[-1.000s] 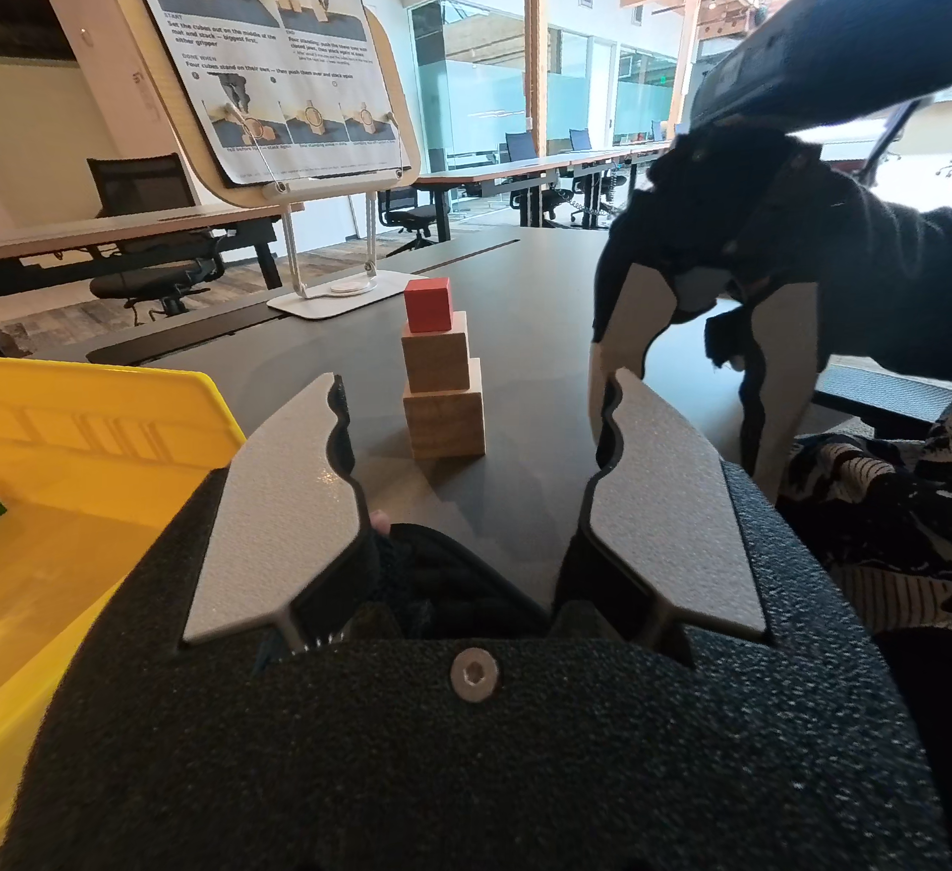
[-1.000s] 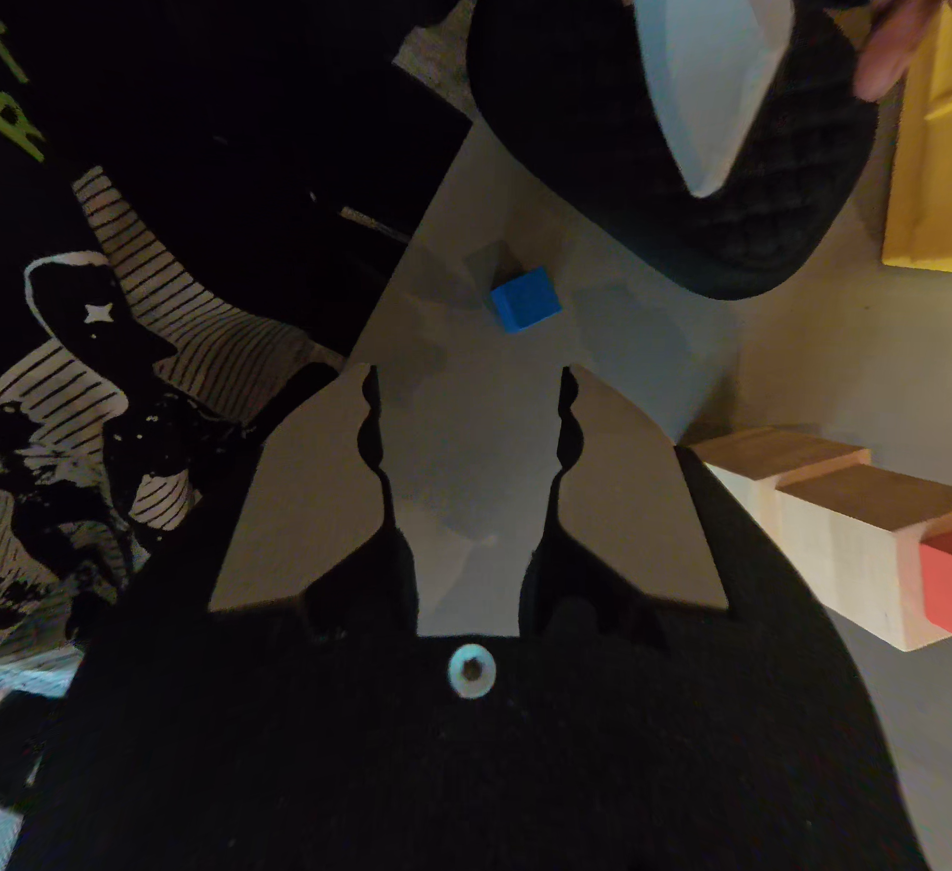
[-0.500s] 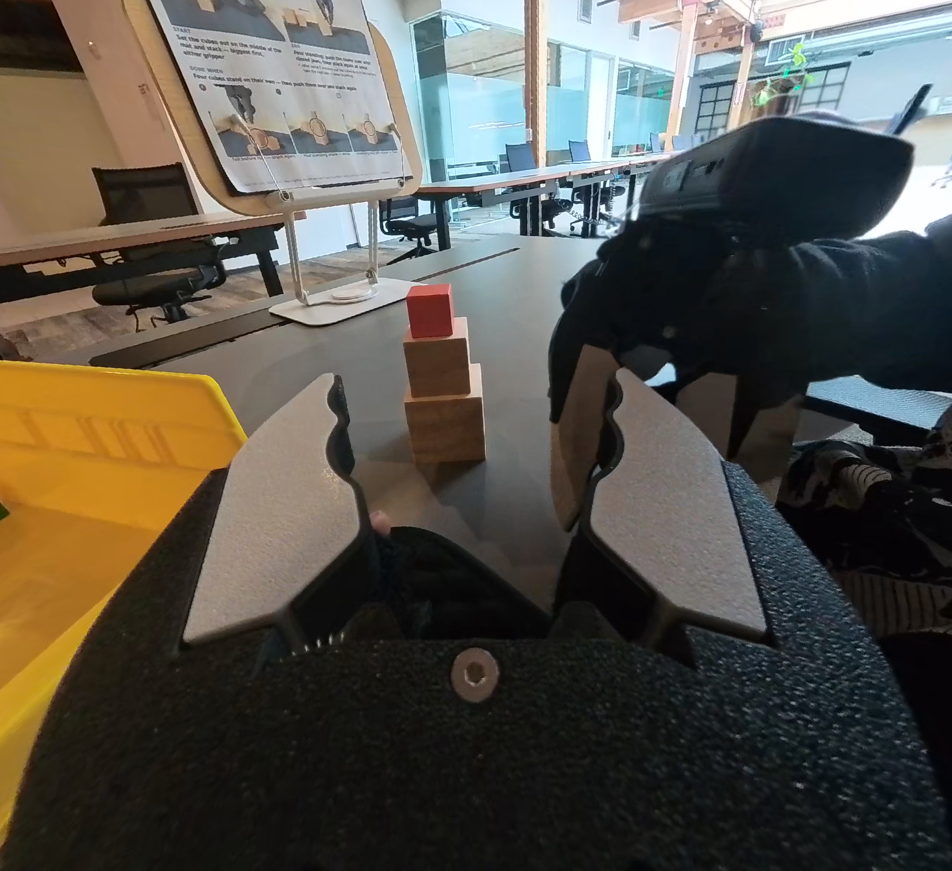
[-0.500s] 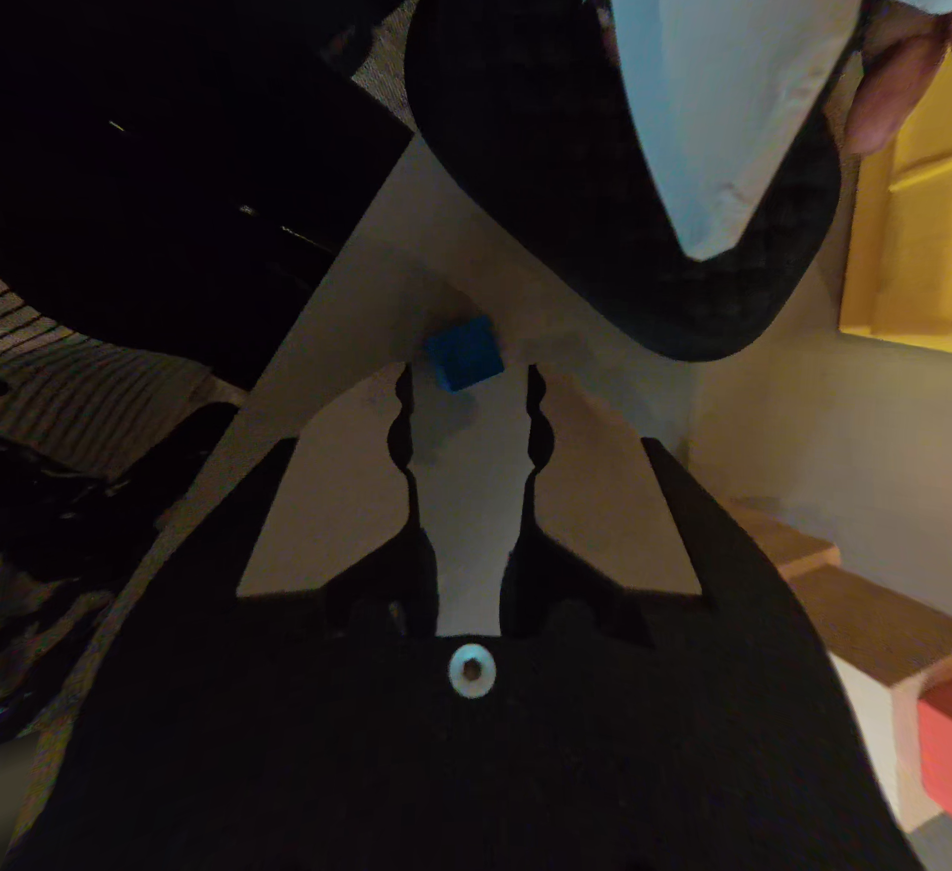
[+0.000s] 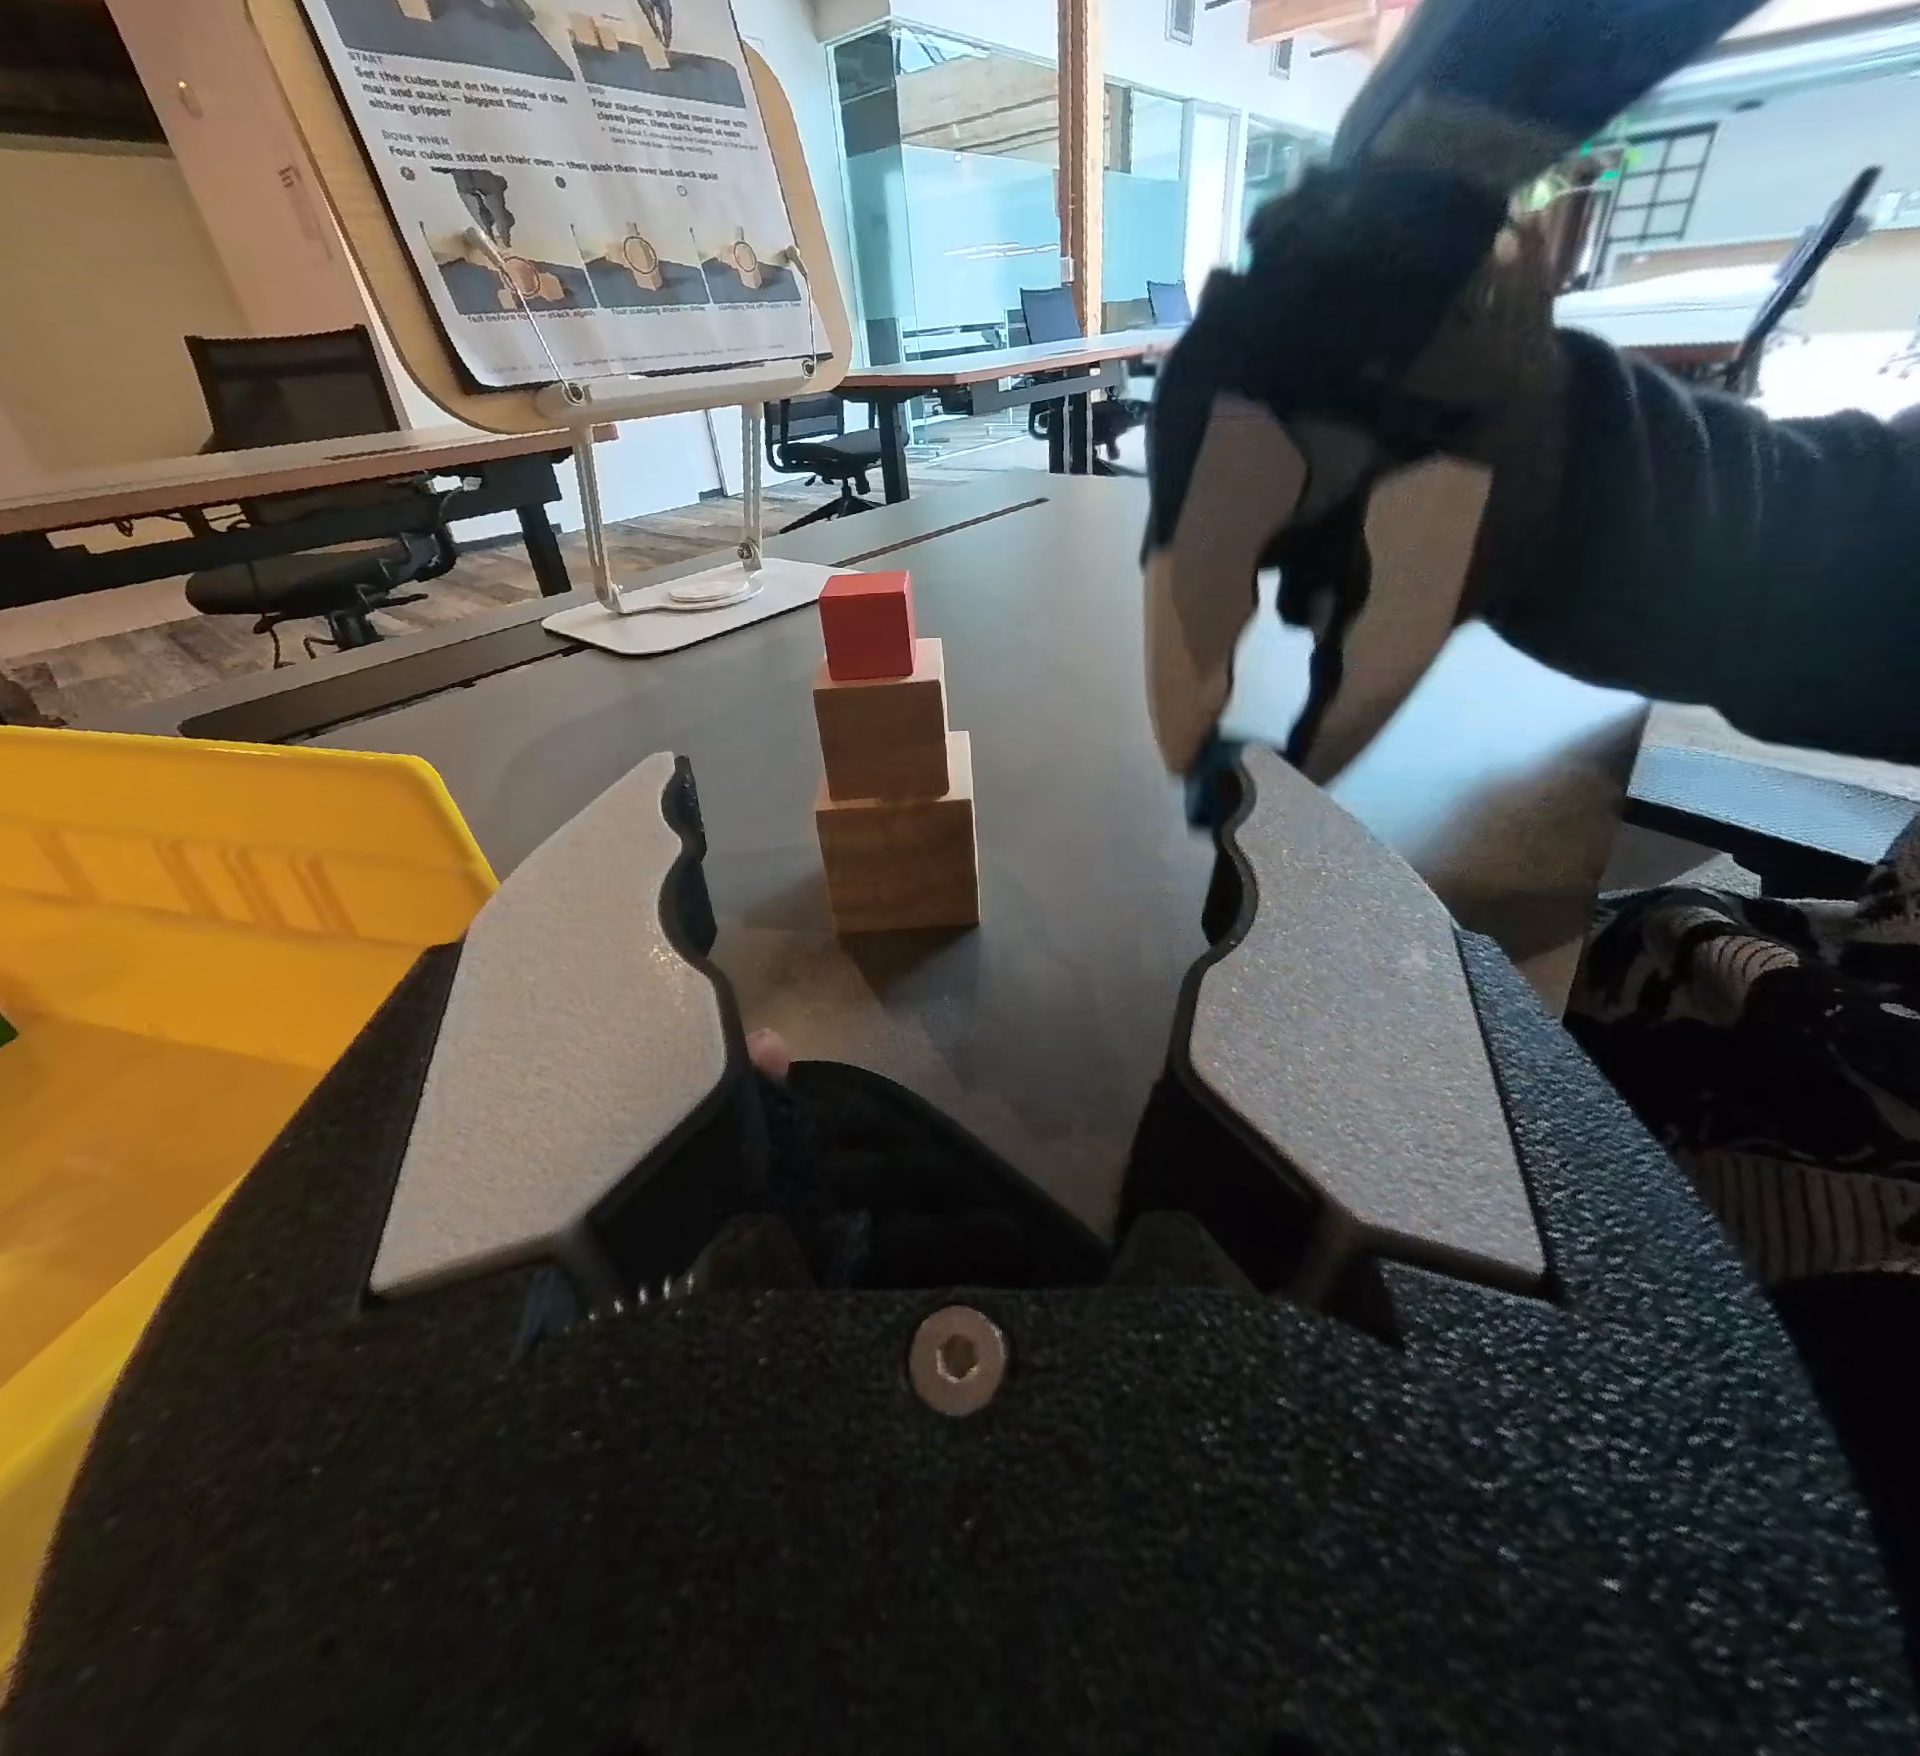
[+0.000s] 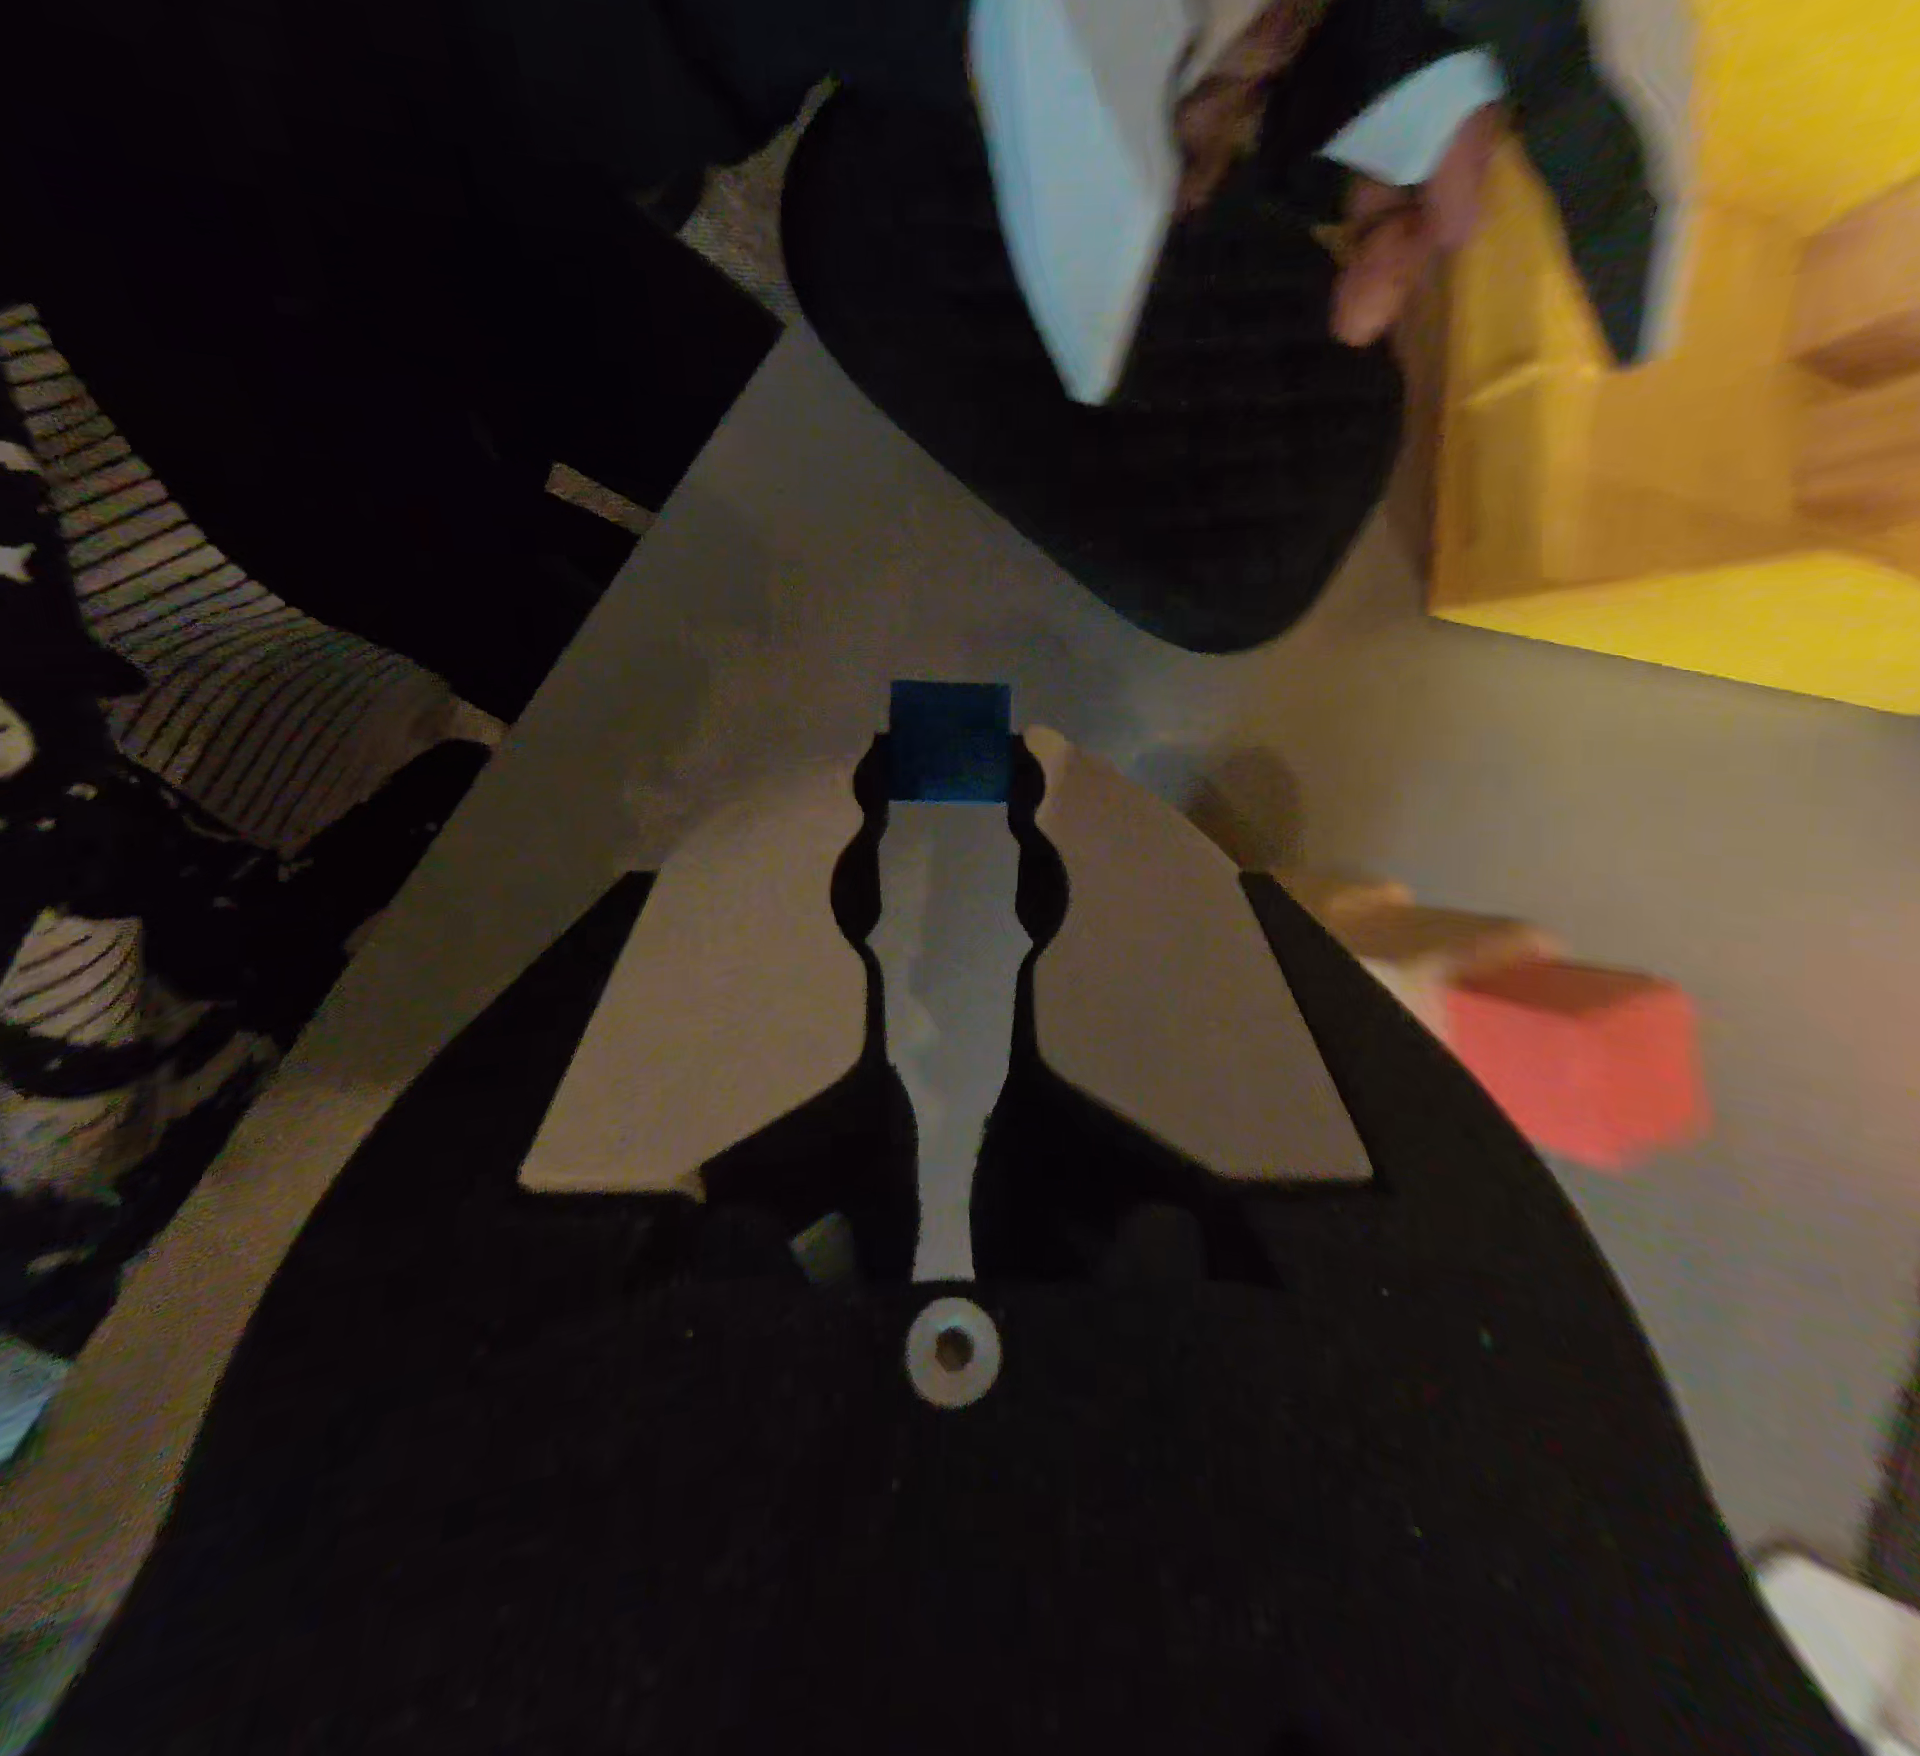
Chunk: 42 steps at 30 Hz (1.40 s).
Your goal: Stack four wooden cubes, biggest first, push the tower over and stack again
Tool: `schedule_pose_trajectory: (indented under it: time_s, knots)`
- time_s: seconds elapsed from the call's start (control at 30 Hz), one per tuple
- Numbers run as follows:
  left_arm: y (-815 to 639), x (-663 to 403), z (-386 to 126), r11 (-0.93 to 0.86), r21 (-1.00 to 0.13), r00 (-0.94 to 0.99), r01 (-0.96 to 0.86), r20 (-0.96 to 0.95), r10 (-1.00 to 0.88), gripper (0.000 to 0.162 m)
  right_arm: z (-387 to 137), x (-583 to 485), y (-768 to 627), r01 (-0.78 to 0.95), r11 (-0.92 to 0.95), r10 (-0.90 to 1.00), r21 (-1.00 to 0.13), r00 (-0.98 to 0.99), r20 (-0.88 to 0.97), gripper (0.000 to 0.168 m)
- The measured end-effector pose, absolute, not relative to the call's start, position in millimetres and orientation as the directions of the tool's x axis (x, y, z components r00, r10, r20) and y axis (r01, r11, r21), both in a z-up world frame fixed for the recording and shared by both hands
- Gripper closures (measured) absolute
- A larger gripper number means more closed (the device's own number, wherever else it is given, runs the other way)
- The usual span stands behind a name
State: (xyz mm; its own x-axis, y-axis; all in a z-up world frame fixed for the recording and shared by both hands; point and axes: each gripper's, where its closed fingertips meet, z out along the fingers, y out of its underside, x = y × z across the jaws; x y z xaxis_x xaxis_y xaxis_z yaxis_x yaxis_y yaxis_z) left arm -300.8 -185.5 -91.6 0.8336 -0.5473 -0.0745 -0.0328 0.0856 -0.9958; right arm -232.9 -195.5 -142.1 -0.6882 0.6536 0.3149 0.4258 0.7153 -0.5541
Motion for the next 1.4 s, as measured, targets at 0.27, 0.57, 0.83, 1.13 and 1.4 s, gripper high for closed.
schedule_pose_trajectory:
  time_s: [0.27, 0.57, 0.83, 1.13, 1.4]
  knots:
    - [-185, -300, -92, 0.079, -0.996, 0.833, -0.039, -0.076, -0.547, 0.069, -56, -238, -119, 0.479, 0.691, 0.703, -0.542, -0.621, 0.347, 0.147]
    - [-185, -300, -92, 0.078, -0.996, 0.834, -0.037, -0.074, -0.547, 0.069, -83, -261, -82, 0.508, 0.750, 0.619, -0.424, -0.764, 0.182, 0.147]
    - [-185, -300, -93, 0.071, -0.997, 0.834, -0.043, -0.075, -0.546, 0.069, -83, -267, -85, 0.498, 0.750, 0.599, -0.435, -0.791, 0.127, 0.147]
    - [-185, -300, -93, 0.072, -0.996, 0.835, -0.044, -0.076, -0.546, 0.069, -87, -269, -84, 0.506, 0.744, 0.601, -0.437, -0.792, 0.108, 0.147]
    - [-185, -300, -93, 0.070, -0.997, 0.835, -0.044, -0.075, -0.545, 0.069, -76, -268, -85, 0.521, 0.714, 0.641, -0.467, -0.755, 0.139, 0.110]
